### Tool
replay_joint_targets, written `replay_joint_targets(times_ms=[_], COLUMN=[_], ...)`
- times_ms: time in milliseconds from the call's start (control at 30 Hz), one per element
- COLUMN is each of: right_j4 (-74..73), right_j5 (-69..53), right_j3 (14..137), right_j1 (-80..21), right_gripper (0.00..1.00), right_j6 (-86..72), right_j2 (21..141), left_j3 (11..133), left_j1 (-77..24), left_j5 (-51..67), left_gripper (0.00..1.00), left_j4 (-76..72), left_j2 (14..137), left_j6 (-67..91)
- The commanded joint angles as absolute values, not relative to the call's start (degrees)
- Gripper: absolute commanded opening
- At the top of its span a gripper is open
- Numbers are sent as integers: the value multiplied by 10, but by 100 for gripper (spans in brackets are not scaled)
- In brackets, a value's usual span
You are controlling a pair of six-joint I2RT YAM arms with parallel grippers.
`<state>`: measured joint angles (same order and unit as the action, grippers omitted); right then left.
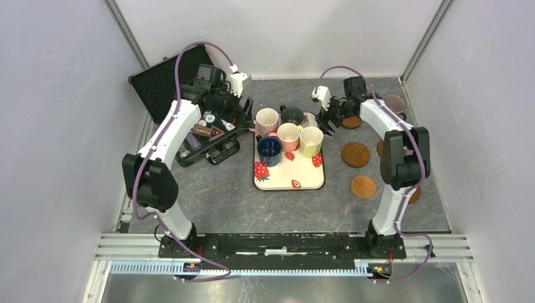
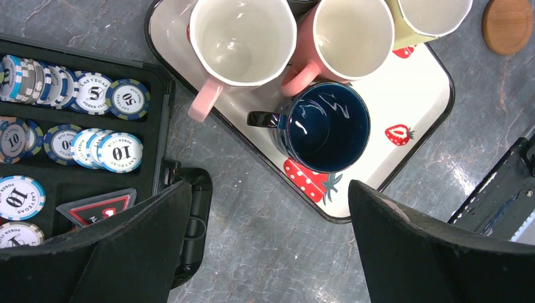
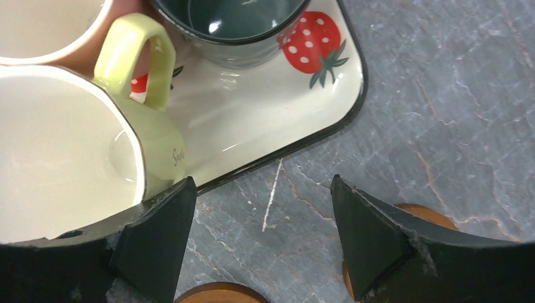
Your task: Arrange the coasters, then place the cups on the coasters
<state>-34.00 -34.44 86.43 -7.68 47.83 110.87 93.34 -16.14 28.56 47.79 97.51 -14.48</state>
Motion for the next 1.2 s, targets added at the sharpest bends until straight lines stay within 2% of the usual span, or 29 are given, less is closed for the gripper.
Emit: replay_joint_targets(times_ms=[0,400,733,1033,1167], right_j4=[-317,-314,-253,-213,-244], right_j5=[-355,-379,-388,-376,-356], right_j3=[837,754,660,596,614], right_j1=[-85,-104,-141,-175,-173], right_gripper=[85,85,86,95,96], right_j6=[478,467,402,341,359], right_j2=[1086,1030,980,932,932], left_j3=[935,936,933,933,935], left_j1=[-163,-168,-169,-169,-169], left_j5=[280,279,278,276,276], left_gripper=[100,100,100,100,100], left_j4=[456,450,450,450,450], left_j2=[955,966,965,963,965], left_j6=[-154,-149,-149,-153,-155])
